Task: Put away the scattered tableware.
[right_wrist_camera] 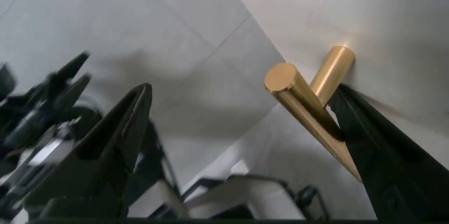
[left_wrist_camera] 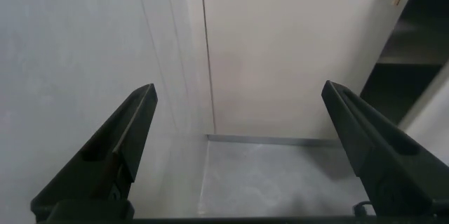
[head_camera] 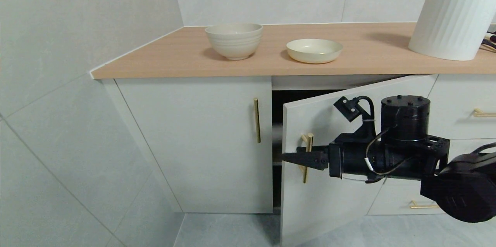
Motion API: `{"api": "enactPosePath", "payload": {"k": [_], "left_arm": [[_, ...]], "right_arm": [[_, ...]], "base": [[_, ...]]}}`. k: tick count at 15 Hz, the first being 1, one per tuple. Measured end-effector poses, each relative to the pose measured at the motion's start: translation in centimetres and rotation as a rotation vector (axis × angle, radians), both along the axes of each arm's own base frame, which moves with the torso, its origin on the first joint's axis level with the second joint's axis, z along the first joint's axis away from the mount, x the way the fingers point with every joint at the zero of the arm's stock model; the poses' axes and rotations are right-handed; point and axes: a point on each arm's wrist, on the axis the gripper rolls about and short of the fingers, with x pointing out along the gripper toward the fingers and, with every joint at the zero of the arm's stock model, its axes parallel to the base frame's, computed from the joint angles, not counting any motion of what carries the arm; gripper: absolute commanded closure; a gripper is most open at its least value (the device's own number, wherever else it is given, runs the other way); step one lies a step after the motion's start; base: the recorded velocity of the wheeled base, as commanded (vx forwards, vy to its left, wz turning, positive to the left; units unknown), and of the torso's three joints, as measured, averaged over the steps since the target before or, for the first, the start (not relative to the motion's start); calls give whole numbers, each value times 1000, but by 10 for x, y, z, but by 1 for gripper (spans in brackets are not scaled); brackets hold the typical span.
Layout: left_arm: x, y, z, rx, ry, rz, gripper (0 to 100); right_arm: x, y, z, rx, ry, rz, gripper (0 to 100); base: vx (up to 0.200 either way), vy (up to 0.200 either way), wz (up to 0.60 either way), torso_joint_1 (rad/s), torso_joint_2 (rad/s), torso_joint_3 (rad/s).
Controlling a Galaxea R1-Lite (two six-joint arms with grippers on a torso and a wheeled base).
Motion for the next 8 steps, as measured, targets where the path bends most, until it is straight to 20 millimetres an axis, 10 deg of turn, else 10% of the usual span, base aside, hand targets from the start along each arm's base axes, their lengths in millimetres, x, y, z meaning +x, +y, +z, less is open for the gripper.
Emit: {"api": "enactPosePath", "payload": {"k": [8], "left_arm": [[0,0,0,24,-3,-2,0]], "right_arm": [[-31,-19,4,15,29,108,0]], "base": [[0,0,0,0,0,0]]}}
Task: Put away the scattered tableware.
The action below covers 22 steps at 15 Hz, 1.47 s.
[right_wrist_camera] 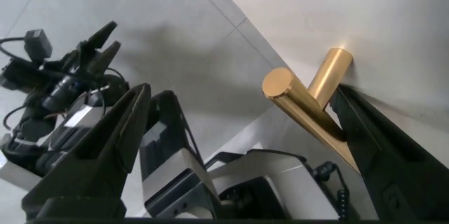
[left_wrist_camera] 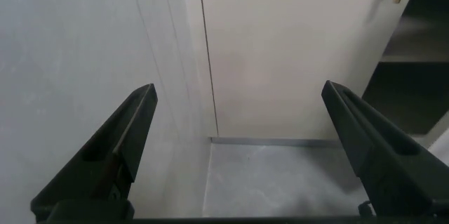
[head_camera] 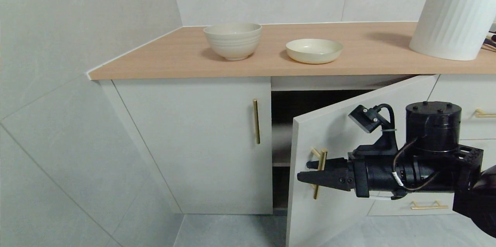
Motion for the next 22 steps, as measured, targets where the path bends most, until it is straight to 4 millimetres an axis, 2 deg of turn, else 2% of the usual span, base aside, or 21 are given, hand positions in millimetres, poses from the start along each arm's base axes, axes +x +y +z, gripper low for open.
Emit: {"api": "enactPosePath", "payload": {"k": [1,3,5,7,9,11,13,15,16,19,22], "left_arm": [[0,0,1,1,-2,-11,0],[-5,-2,19,3,-34,-70,0],[-4,-3,44,2,-26,-126,0],[8,-4,75,-3,37,-174,0],[36,-5,105,-16,131,-214,0],[76,-8,130,-56,178,-275,0],[126,-23,147,-144,181,-394,0],[164,-49,151,-220,166,-525,0],[179,-64,147,-239,187,-583,0],[207,-102,125,-238,277,-700,0],[235,-133,98,-217,293,-724,0]], "right_arm": [[-2,-1,0,-1,0,1,0],[-5,-3,0,-2,-9,4,0],[-7,-4,-1,-10,-36,12,0],[-9,-5,-1,-16,-56,16,0],[-11,-3,-1,-17,-62,22,0],[-11,-3,-1,-16,-64,22,0],[-13,-4,1,-13,-68,22,0],[-15,-4,2,-11,-71,25,0],[-16,-5,4,-8,-75,25,0],[-19,-5,7,0,-87,31,0],[-21,-4,7,0,-91,36,0]], "base": [[0,0,0,0,0,0],[0,0,0,0,0,0],[0,0,0,0,0,0],[0,0,0,0,0,0],[0,0,0,0,0,0],[0,0,0,0,0,0],[0,0,0,0,0,0],[0,0,0,0,0,0],[0,0,0,0,0,0],[0,0,0,0,0,0],[0,0,0,0,0,0]]}}
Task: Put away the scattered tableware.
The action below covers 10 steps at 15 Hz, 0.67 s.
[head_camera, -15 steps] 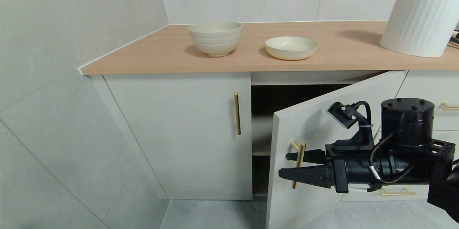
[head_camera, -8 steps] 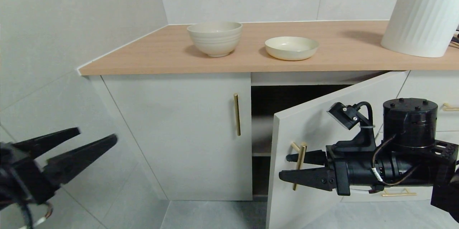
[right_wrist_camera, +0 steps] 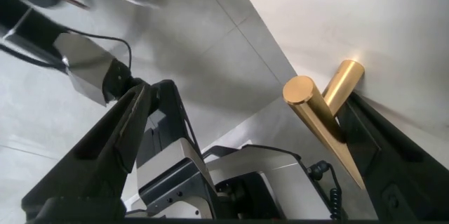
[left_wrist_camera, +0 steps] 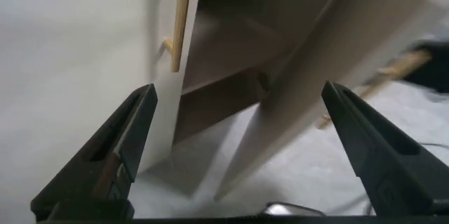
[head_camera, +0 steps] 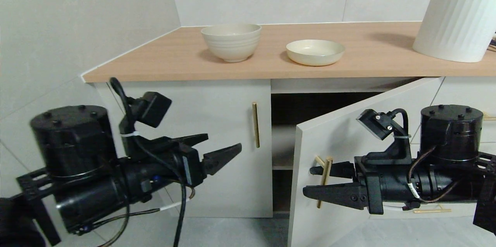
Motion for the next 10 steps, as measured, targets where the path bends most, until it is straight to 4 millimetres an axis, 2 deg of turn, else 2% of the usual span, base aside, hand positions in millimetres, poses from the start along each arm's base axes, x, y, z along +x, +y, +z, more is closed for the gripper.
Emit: {"api": "enactPosePath", "payload": {"k": [1,5,10], "left_arm": [[8,-9,-12,19,1,8,100],[34,-37,-51,81,-17,4,100],[58,-70,-70,13,-139,33,100]], "right_arm": [[0,0,0,0,-2,1,0],[-2,0,0,0,-4,6,0],[-5,1,-1,-6,-19,15,0]], "base": [[0,0,0,0,0,0],[0,0,0,0,0,0],[0,0,0,0,0,0]]}}
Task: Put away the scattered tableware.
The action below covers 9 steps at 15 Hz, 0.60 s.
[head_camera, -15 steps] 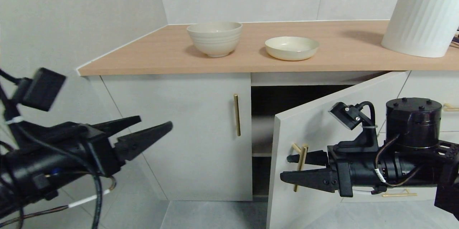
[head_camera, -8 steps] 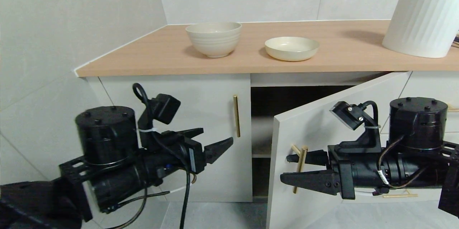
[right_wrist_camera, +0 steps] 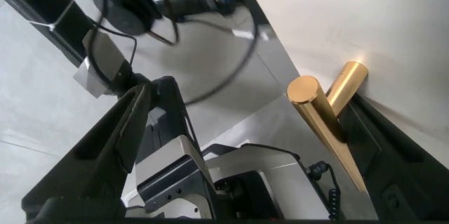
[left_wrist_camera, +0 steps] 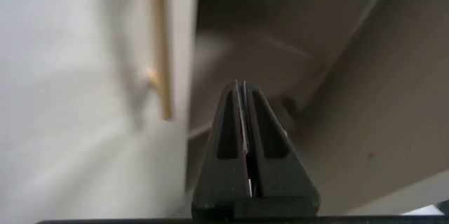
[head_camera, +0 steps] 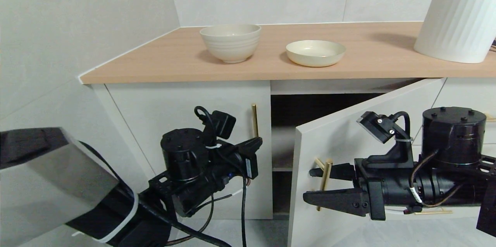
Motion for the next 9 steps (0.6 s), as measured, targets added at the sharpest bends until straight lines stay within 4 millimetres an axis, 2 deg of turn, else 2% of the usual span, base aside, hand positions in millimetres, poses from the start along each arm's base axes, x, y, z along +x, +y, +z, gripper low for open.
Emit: {"api": "enactPosePath", "payload": {"k": [2,5,9], "left_arm": [[0,-10,-9,6,16,-58,100],[-1,-26,-10,-4,18,-188,100],[2,-42,-10,-10,8,-224,100]], "right_arm": [[-1,0,0,-1,-1,-3,0],[-2,-1,1,-1,-1,-3,0],[-3,-1,0,-1,-1,-2,0]], "base": [[0,0,0,0,0,0],[0,0,0,0,0,0],[0,0,0,0,0,0]]}}
